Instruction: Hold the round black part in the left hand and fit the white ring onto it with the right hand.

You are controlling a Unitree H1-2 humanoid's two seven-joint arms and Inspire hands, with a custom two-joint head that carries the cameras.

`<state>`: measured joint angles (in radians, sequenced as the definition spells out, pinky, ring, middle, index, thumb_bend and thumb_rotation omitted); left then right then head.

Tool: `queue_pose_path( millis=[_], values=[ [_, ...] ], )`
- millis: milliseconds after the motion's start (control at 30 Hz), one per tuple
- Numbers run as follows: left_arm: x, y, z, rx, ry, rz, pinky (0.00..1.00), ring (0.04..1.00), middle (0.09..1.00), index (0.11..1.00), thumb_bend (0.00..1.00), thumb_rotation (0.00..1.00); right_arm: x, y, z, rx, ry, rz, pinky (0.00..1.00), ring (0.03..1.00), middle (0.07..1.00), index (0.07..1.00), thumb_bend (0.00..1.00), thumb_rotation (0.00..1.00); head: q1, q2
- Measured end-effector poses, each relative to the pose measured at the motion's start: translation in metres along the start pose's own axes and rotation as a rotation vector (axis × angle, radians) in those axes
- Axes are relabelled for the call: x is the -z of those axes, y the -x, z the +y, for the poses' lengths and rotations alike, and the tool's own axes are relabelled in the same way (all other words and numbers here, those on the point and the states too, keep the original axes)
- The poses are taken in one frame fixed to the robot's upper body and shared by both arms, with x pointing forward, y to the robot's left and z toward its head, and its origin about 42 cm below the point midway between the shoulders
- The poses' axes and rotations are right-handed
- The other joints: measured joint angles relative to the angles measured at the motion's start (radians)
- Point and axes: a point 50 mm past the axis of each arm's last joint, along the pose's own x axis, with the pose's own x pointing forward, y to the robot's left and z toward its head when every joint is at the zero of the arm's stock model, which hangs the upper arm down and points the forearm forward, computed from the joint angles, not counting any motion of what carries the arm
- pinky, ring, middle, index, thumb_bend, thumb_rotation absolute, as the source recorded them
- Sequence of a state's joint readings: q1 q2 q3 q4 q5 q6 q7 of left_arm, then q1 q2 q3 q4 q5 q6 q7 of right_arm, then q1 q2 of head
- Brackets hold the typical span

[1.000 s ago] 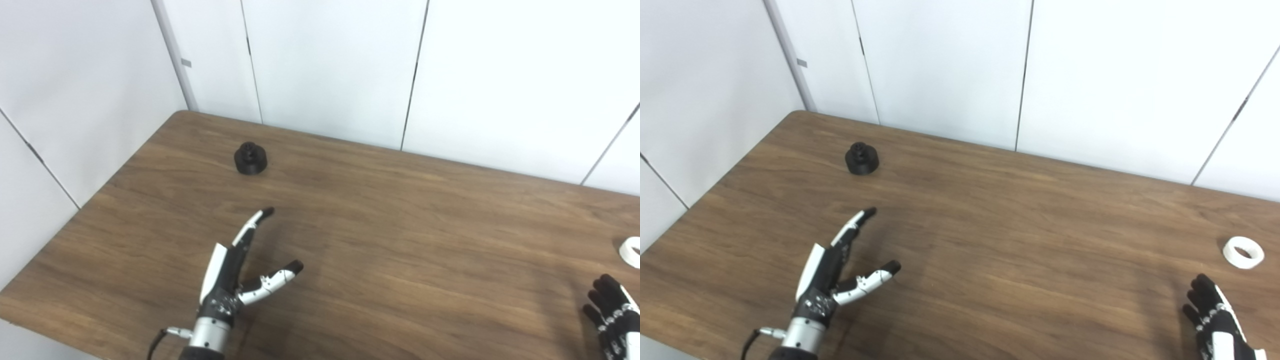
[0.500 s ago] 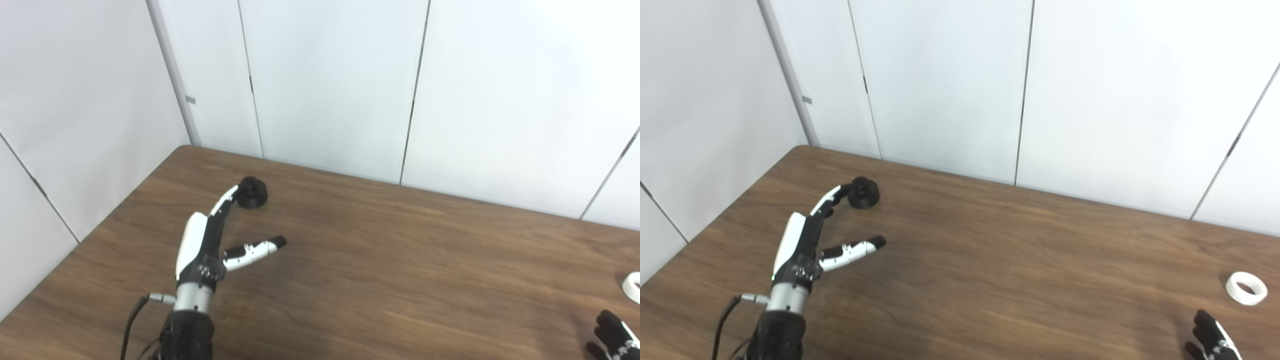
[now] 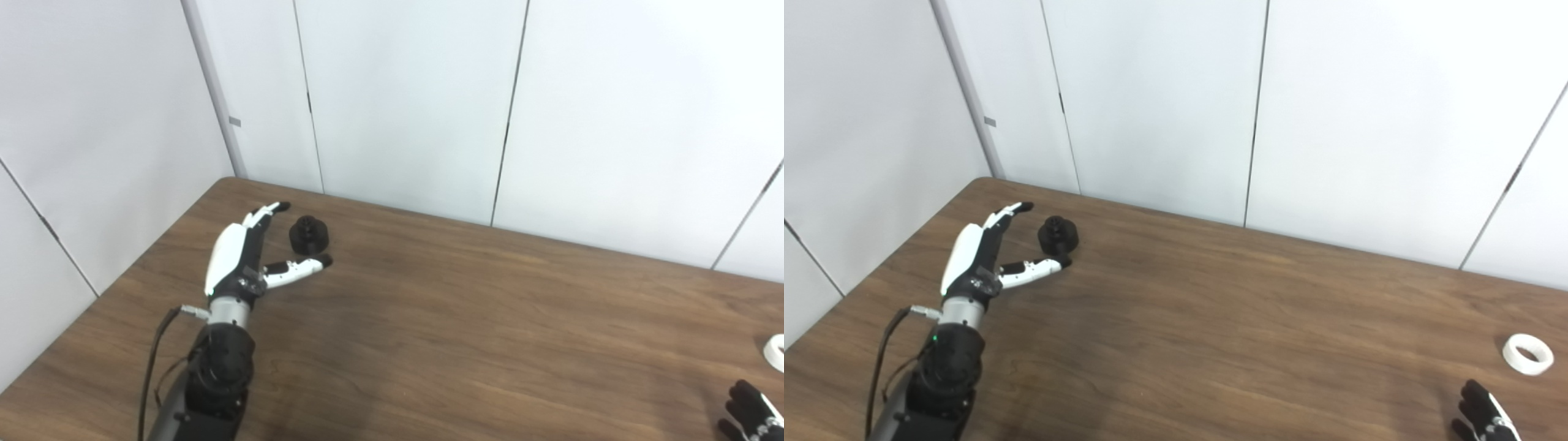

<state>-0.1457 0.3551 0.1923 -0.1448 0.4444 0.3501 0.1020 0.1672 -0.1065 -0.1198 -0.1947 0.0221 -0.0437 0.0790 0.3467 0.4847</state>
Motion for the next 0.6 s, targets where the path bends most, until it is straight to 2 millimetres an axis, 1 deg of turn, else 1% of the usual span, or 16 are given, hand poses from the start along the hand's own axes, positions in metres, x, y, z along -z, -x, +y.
queue_pose_path(
  millis=[67,133,200,267,400,500,567,600],
  values=[
    [0.001,-0.009,0.001,0.002,-0.018,0.005,1.0,1.0,0.943,0.86,0.96,0.35,0.0,0.0,0.001,-0.005,-0.001,-0.001,0.89,0.926,0.912,0.888,0.59,0.97,0.002,0.002],
    [0.002,-0.02,0.001,0.011,-0.062,0.005,1.0,1.0,0.954,0.859,0.97,0.36,0.0,0.0,0.002,-0.007,-0.002,-0.001,0.89,0.925,0.911,0.885,0.61,0.98,0.002,0.002],
    [0.005,-0.032,0.0,0.022,-0.107,0.013,1.0,1.0,0.964,0.859,0.99,0.37,0.0,0.0,0.002,-0.008,-0.001,0.0,0.92,0.934,0.915,0.89,0.61,0.99,0.0,0.003],
    [0.006,-0.041,0.0,0.024,-0.147,0.019,1.0,1.0,0.978,0.865,1.0,0.4,-0.001,0.0,0.003,-0.01,0.002,-0.001,0.93,0.936,0.915,0.891,0.59,1.0,-0.003,0.006],
    [0.007,-0.053,-0.007,0.05,-0.192,0.055,1.0,1.0,0.998,0.874,1.0,0.42,-0.001,0.0,0.004,-0.016,0.008,-0.003,0.95,0.947,0.922,0.9,0.58,1.0,-0.008,0.006],
    [0.008,-0.059,-0.013,0.08,-0.23,0.068,1.0,1.0,1.0,0.877,1.0,0.44,-0.001,0.0,0.004,-0.016,0.006,-0.003,0.94,0.94,0.914,0.893,0.59,0.99,-0.011,0.006],
    [0.011,-0.067,-0.016,0.099,-0.254,0.094,1.0,1.0,1.0,0.872,1.0,0.44,-0.001,0.001,0.005,-0.017,0.005,-0.003,0.98,0.962,0.933,0.914,0.57,1.0,-0.012,0.008],
    [0.013,-0.071,-0.017,0.103,-0.263,0.109,1.0,1.0,1.0,0.869,1.0,0.44,-0.001,0.001,0.005,-0.022,0.0,-0.004,0.99,0.978,0.953,0.939,0.54,1.0,-0.012,0.008]
  ],
)
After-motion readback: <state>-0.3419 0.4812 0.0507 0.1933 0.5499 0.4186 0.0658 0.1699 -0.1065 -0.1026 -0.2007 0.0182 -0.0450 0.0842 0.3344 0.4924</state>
